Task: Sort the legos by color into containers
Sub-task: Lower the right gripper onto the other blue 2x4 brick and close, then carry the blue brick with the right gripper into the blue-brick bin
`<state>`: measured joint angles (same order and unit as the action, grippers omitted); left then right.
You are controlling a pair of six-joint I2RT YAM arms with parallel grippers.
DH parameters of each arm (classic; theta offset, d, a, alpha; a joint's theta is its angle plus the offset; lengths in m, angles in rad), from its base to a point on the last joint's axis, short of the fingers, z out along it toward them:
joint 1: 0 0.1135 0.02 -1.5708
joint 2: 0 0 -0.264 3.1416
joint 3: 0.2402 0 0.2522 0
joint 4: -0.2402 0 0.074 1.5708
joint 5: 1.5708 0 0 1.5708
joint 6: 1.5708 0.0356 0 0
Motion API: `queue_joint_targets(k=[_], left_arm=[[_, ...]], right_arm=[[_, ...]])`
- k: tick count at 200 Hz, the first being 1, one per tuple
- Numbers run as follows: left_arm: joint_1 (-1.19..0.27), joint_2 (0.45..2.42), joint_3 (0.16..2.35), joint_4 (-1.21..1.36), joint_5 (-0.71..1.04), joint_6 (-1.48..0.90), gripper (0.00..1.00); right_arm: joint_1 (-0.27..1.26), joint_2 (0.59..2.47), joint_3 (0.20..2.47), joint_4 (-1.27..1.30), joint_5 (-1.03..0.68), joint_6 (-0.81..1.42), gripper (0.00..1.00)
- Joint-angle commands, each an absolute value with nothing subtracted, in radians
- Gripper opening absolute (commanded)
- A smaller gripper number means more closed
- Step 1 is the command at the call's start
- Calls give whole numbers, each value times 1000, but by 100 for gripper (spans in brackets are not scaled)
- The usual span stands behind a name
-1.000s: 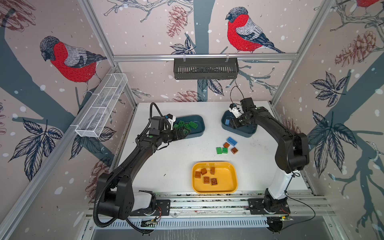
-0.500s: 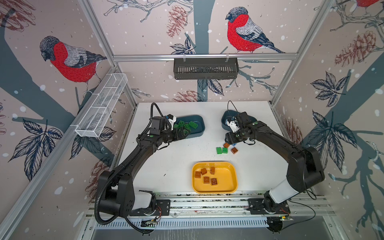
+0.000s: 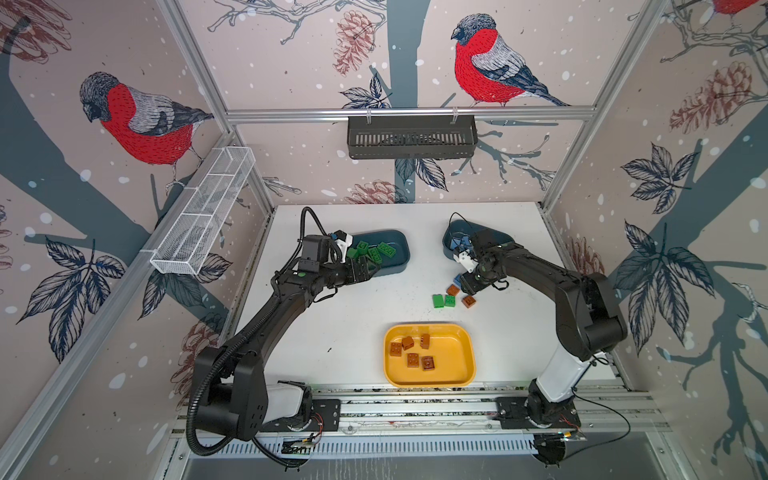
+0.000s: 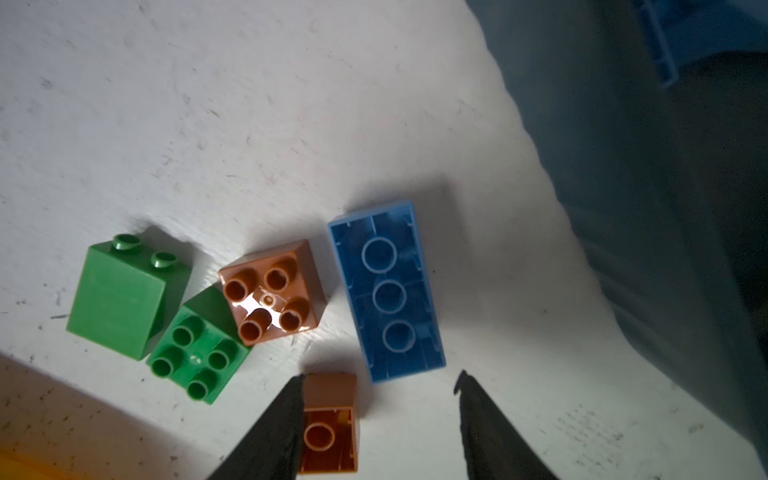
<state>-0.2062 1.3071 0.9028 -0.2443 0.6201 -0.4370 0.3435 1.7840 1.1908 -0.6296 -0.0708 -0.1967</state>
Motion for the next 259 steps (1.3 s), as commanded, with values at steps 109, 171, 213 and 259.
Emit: queue_joint_targets(k=[109, 171, 213, 259], left_arm=[[-209, 1288, 888, -161, 675, -479, 97], [-224, 1291, 887, -39, 717, -550, 97], [-258, 1334, 930, -17, 720, -562, 97], [-268, 1344, 950, -28, 705, -558, 97]], right_arm=[[339, 1901, 1287, -599, -99, -297, 29], [276, 1719, 1377, -658, -103, -218, 29], [157, 1826, 1523, -707, -32, -239, 32], [90, 1950, 1577, -684, 1, -287, 34]])
